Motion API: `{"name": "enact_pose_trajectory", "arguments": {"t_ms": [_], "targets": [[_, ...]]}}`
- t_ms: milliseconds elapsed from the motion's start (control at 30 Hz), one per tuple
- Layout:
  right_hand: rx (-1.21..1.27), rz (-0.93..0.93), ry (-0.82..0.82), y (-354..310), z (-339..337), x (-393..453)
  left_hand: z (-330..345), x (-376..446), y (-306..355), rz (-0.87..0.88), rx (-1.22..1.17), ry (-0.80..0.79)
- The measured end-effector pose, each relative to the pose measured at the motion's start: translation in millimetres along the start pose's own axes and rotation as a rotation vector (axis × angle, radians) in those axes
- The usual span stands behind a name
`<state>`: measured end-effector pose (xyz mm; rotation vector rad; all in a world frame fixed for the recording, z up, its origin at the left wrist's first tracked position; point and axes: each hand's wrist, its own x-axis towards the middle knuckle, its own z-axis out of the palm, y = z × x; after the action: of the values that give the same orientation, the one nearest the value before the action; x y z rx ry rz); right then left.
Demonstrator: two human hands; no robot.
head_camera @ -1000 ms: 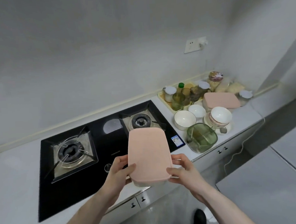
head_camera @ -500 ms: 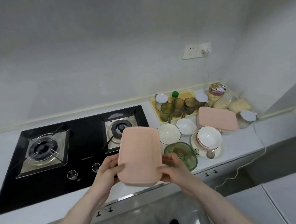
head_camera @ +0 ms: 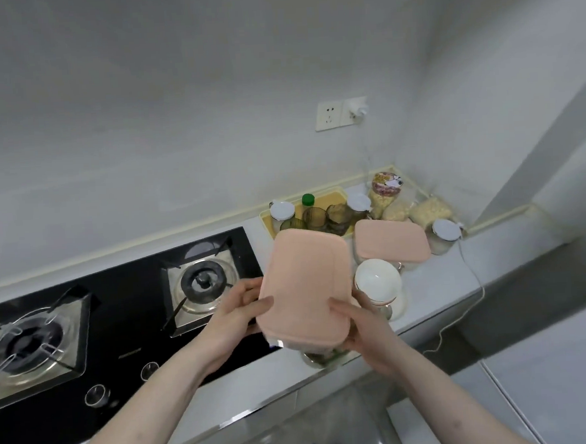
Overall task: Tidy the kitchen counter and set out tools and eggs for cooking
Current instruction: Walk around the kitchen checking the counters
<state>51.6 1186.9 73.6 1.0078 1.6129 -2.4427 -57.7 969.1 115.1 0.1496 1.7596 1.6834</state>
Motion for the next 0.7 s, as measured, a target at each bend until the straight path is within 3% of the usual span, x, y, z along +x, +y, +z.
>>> {"name": "enact_pose_trajectory", "arguments": {"t_ms": [233, 500, 700], "targets": [[0.163, -0.101, 0.287, -17, -63, -2, 50, 39, 31, 0.133, 0.433, -0.200], [0.312, -0.189, 0.520, -48, -133, 27, 50, 67, 37, 0.155, 0.451, -0.106], [0.369, -0.143, 0.634, -64, -166, 58, 60, 82, 35, 0.115, 0.454, -0.068]]}}
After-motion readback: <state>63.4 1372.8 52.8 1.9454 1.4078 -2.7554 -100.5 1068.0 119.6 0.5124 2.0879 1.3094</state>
